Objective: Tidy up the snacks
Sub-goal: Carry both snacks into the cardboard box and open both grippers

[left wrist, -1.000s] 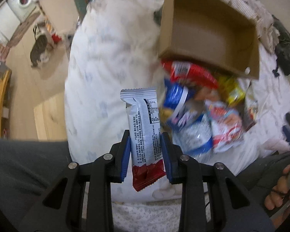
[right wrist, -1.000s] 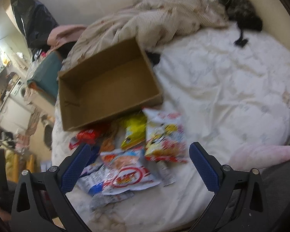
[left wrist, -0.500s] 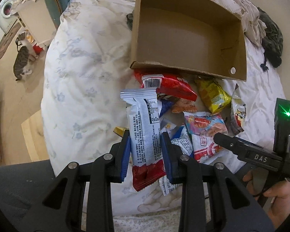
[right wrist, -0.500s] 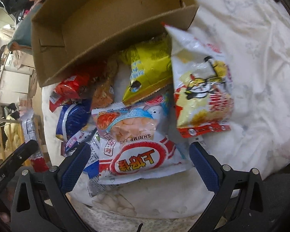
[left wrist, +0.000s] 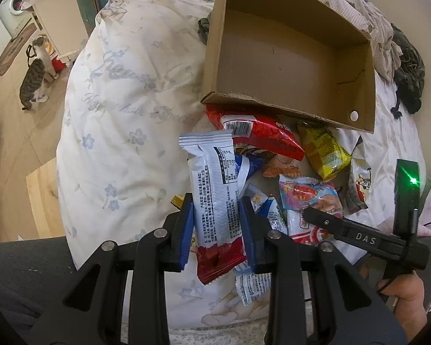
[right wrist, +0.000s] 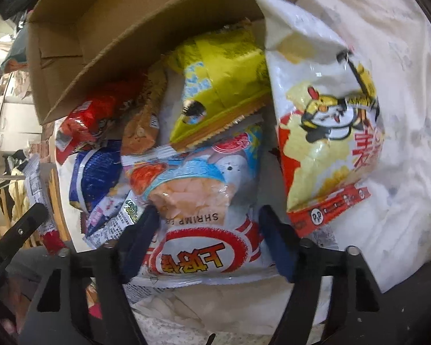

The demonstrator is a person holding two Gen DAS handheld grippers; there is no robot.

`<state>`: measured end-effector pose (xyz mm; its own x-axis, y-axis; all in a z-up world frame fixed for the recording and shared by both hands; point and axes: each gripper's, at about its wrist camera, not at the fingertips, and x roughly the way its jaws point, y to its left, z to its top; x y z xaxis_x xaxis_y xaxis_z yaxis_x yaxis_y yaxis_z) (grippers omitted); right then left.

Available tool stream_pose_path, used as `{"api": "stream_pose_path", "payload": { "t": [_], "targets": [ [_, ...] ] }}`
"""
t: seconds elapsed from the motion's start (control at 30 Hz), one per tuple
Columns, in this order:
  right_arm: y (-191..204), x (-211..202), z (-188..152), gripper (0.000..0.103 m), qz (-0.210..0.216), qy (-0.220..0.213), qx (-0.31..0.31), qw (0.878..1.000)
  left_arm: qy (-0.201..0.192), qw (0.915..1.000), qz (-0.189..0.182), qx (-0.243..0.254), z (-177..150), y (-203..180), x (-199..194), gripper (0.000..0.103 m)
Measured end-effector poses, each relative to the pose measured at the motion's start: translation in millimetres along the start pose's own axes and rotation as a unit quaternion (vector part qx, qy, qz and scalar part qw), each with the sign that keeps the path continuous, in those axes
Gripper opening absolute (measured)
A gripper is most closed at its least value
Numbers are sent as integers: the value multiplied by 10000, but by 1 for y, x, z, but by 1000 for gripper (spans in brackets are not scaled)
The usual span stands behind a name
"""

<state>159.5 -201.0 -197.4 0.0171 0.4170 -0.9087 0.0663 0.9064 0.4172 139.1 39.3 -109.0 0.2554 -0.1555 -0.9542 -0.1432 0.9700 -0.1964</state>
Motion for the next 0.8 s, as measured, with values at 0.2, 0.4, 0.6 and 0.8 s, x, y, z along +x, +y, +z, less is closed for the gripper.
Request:
{"api": "stream_pose_path", "payload": {
  "t": [0.2, 0.4, 0.6, 0.8],
  "targets": [
    [-2, -15, -11, 48, 136, -153, -14, 9998, -98, 9999, 53, -33, -1, 4, -3, 27],
    [-5, -49, -24, 44, 487, -372, 47, 9981, -269, 9995, 136, -39, -2, 7, -9, 27],
    [-12, -77, -33, 43, 757, -538, 17, 9957, -419, 9989, 222, 9, -3, 6, -17, 27],
    [-13, -112, -42, 43, 1020, -822, -130, 9913, -525, 9985, 130, 73, 0, -3, -31, 27]
  ]
}}
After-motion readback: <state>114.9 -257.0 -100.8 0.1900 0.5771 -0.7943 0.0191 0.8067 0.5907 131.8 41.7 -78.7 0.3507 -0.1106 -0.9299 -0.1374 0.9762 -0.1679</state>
